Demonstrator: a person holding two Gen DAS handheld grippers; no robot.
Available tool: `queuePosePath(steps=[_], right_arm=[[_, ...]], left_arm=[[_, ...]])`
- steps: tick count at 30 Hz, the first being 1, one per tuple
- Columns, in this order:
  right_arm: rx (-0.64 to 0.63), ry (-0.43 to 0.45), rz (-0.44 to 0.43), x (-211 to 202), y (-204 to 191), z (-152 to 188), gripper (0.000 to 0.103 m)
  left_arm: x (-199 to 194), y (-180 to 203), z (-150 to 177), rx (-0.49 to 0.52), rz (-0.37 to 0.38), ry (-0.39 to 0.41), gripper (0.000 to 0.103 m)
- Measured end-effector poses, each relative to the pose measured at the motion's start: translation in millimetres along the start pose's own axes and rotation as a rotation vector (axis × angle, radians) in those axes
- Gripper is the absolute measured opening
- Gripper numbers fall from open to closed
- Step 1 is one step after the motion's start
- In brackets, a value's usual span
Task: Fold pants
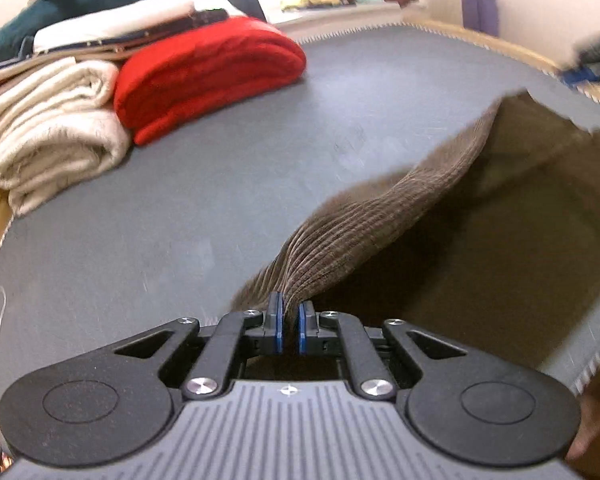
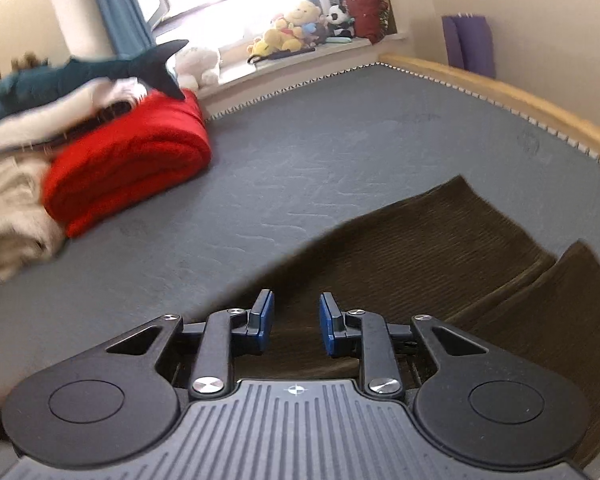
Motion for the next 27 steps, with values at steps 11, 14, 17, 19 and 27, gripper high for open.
queuePosePath(steps=[11,14,17,19,27], right_arm=[[0.187,-0.003,0.032,6,34,-3,0.007],[0.207,0.002,0.046,4,55,0,0.007],[0.221,0.002,0.035,-1,77,5,0.007],[0.22,0.008,0.051,-7,91,6,0.007],[0.153,0.01,0.088,-26,135,15,0.007]], left_arm=[[25,65,89,0.04,-0.164,-0.013,0.008],[43,76,90,0.065,-0.207,-0.033,0.009],[57,79,92,0.048,-0.214,-0.011,0.01],[70,76,97,0.023,-0.204,-0.031,0.01],[104,45,82,-0.226,-0.149,-0.076,0.009]])
Point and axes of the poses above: each gripper's, at about its wrist camera, not at the fingertips, and x roughly the way its jaws point, y to its right, z to its underside, the point moved 1 cm from there along x, roughly the way its jaws point, and after that the axes turned 2 degrees about -z, right-handed, at the moved point
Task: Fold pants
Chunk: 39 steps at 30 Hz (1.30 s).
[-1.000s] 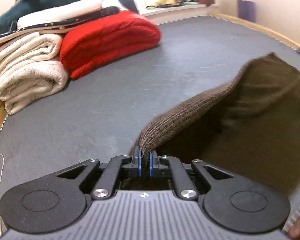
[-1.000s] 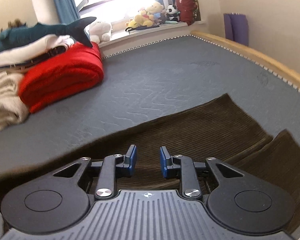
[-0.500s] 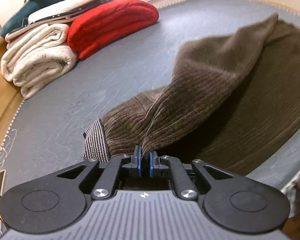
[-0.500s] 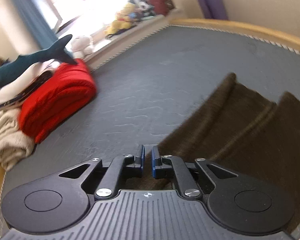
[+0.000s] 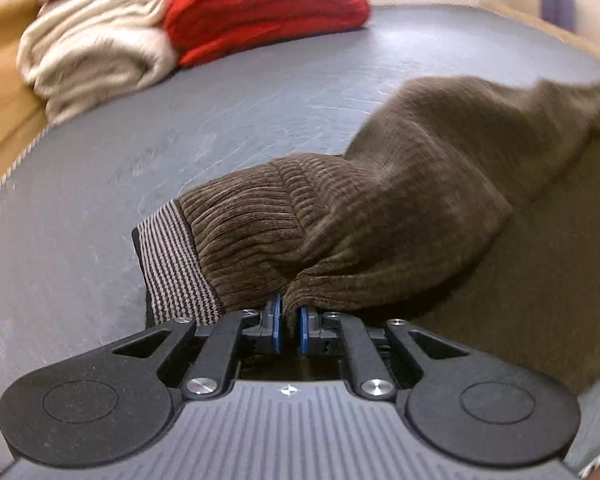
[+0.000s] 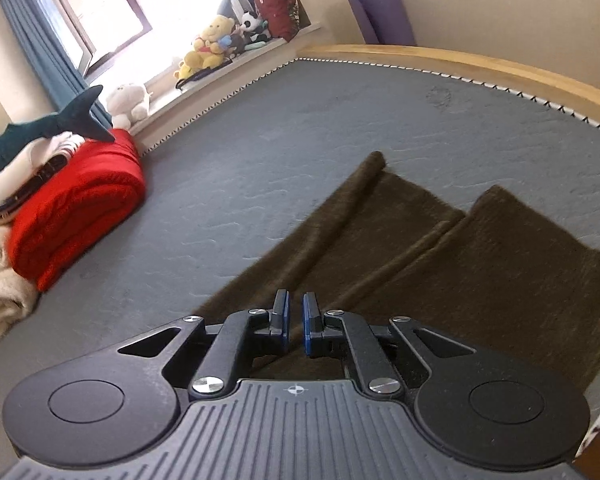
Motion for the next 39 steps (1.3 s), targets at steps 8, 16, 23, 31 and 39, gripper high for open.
queuePosePath(steps=[8,16,23,31,39], right_arm=[[0.044,-0.123,-0.099,62,-3,-12,0.008],[0.264,-0.156,-0.058,159,-1,-27,0.019],[0.313,-0.15,0.077,205,11,-21,0.035],[0.271,-0.083,0.02,188,4,-38,0.006],[0.188,0.049,0.092,43,2,-51,0.004]], left_arm=[[2,5,8,0.035,-0.001,0.021,0.009],[1,-1,15,0.02,0.021,0.041,0.009],[-2,-6,17,-0.017,0.022,0.042,0.01],[-10,-20,3,-0.102,0.029,0.009,0.011],[-50,-54,-24,-0.189,0.084,0.093,0.009]])
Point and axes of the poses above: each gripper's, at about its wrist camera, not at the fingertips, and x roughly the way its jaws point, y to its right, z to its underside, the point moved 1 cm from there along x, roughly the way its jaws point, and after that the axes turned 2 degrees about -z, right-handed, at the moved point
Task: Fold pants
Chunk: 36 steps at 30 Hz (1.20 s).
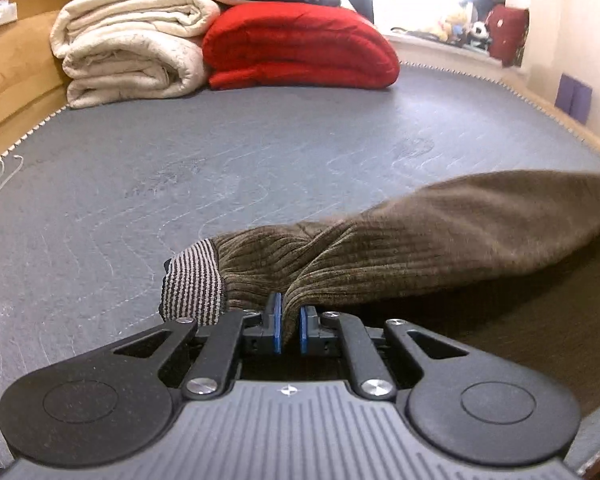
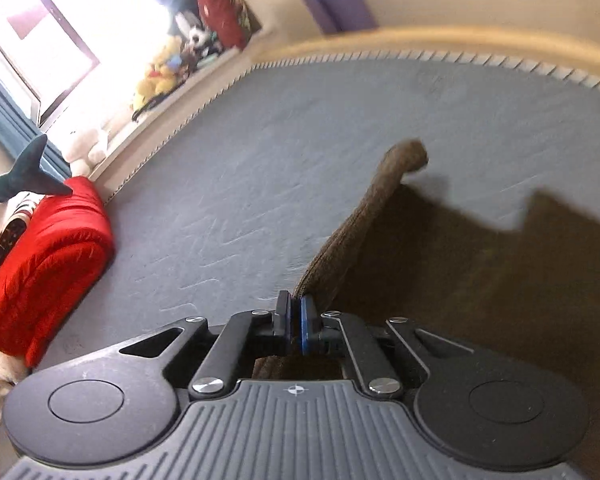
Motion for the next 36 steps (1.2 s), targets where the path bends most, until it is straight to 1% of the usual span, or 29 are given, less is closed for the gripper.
queuePosePath(steps=[1,3,4,6,8,9,11,12,13,14,16,18,19,20,21,22,23,24,25,26,27,28,30,31,32,33,34,35,36], right_arm=[[0.009,0.001,0.025,-15,10,3,0.004],[0.043,-0.005,0.086,-47,36,17,0.004],[0.044,-0.02,0.126,-60,49,30,0.004],[0.096,-0.028,0.15,-81,70,47,0.003],[0.06,-0.051,0.213,-92,76,63,0.003],[0.049,-0.075,0.242,-95,78,71,0.003],[0.076,-0.132,0.266,-96,88,82,0.003],[0.102,-0.153,0.267,-97,93,84,0.004],[0.123,-0.149,0.261,-101,99,83,0.007],[0.127,-0.114,0.257,-106,103,79,0.007],[0.136,-0.029,0.246,-115,112,65,0.007],[0.153,0.034,0.224,-122,129,51,0.009],[0.178,0.064,0.221,-122,138,45,0.01],[0.225,0.084,0.21,-124,150,40,0.015],[0.267,0.094,0.198,-125,162,36,0.017],[0.294,0.098,0.196,-122,172,32,0.02],[0.3,0.098,0.201,-117,179,28,0.02],[0.305,0.097,0.202,-111,187,25,0.02],[0.321,0.093,0.197,-103,195,26,0.02],[0.349,0.079,0.19,-96,202,27,0.02],[0.379,0.062,0.185,-88,209,30,0.02],[0.409,0.045,0.174,-79,214,30,0.02],[0.428,0.038,0.17,-69,218,28,0.02],[0.425,0.046,0.18,-65,219,25,0.022],[0.424,0.05,0.185,-60,221,23,0.027],[0.428,0.05,0.187,-55,222,20,0.029],[0.432,0.046,0.189,-50,225,18,0.033],[0.439,0.038,0.19,-43,227,16,0.037],[0.446,0.028,0.189,-37,230,14,0.038]], left_arm=[[-4,-3,2,-0.003,0.004,-0.004,0.009],[-10,-9,9,-0.005,-0.014,-0.022,0.009],[-12,-12,13,-0.01,-0.027,-0.043,0.009],[-14,-16,18,-0.015,-0.037,-0.099,0.009],[-16,-15,23,0.014,-0.043,-0.141,0.009],[-18,-12,26,0.039,-0.057,-0.154,0.013],[-20,-5,29,0.073,-0.078,-0.174,0.016],[-23,-2,30,0.077,-0.094,-0.181,0.025],[-25,0,33,0.067,-0.109,-0.188,0.033],[-29,2,33,0.043,-0.116,-0.191,0.047],[-39,9,35,0.014,-0.123,-0.163,0.049],[-50,24,32,0.034,-0.15,-0.102,0.049],[-54,30,32,0.044,-0.145,-0.066,0.049],[-62,37,32,0.051,-0.131,-0.018,0.051],[-70,45,31,0.069,-0.122,0.036,0.057],[-77,53,32,0.096,-0.114,0.09,0.06],[-80,60,33,0.122,-0.095,0.131,0.064],[-81,68,35,0.151,-0.051,0.165,0.065],[-77,73,36,0.162,-0.007,0.17,0.065],[-70,75,36,0.16,0.034,0.156,0.065],[-60,75,38,0.142,0.066,0.131,0.06],[-50,73,39,0.117,0.08,0.105,0.054],[-25,67,41,0.072,0.077,0.032,0.021],[-15,62,41,0.053,0.063,0.003,0.018],[-6,58,44,0.034,0.049,-0.027,0.015],[5,51,44,0.016,0.043,-0.066,0.013],[13,49,48,0.01,0.045,-0.1,0.013],[16,49,50,0.019,0.047,-0.098,0.013],[15,52,50,0.055,0.037,-0.088,0.013]])
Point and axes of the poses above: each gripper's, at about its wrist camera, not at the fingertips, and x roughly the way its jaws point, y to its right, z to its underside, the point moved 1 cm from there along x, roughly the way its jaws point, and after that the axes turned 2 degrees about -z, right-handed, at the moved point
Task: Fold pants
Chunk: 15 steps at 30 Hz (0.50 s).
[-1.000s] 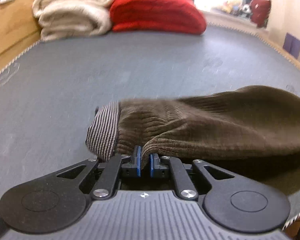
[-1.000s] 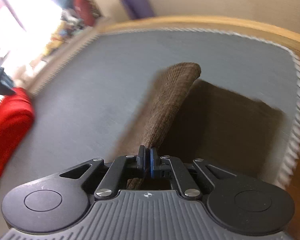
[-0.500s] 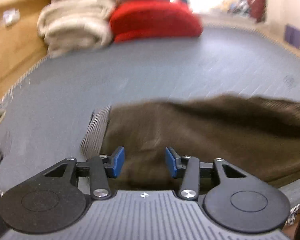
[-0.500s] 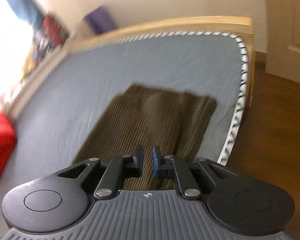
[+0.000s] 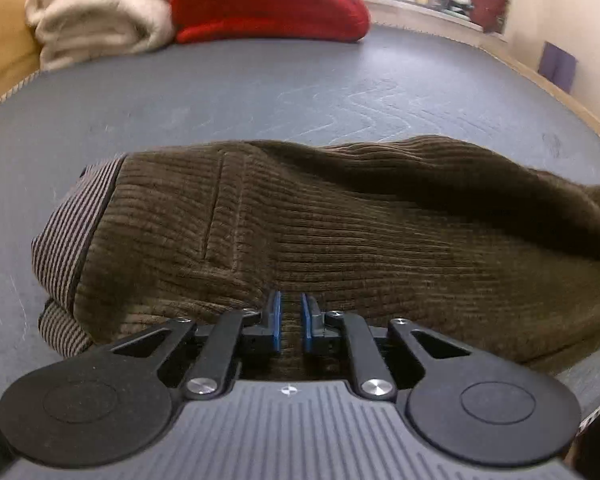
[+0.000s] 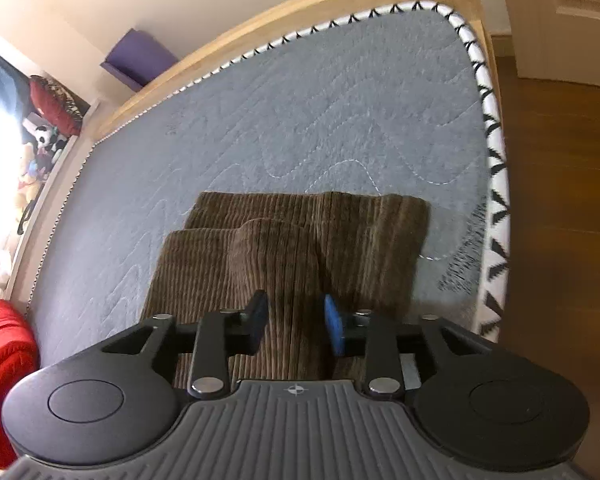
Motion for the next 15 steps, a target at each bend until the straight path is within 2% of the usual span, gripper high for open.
queuePosePath(steps=[2,4,6,8,10,11,12,13,14,15], right_arm=[[0.002,-0.009,0.004,8,-2,-2,0.038],[-0.016,-0.003,0.011,12,-7,-1,0.037],[-0.055,0.014,0.021,12,-14,-1,0.018],[-0.123,0.088,0.026,0,-27,0,0.011],[-0.179,0.236,0.023,-28,-41,1,0.01],[-0.176,0.298,0.042,-40,-44,2,0.01],[-0.147,0.336,0.097,-49,-41,4,0.01],[-0.108,0.338,0.162,-50,-34,5,0.01],[-0.054,0.294,0.231,-45,-23,6,0.01],[0.011,0.201,0.289,-33,-7,7,0.011]], left_arm=[[-1,11,1,0.08,-0.029,0.006,0.013],[-1,15,3,0.102,-0.044,0.015,0.013],[0,16,5,0.09,-0.041,0.015,0.013],[-1,16,5,0.086,-0.041,0.012,0.013],[2,16,5,0.091,-0.039,0.013,0.013],[5,15,5,0.092,-0.033,0.013,0.013],[5,15,5,0.092,-0.03,0.014,0.013],[6,15,4,0.095,-0.03,0.015,0.013],[7,16,5,0.1,-0.033,0.018,0.013],[5,13,8,0.103,-0.035,0.02,0.013]])
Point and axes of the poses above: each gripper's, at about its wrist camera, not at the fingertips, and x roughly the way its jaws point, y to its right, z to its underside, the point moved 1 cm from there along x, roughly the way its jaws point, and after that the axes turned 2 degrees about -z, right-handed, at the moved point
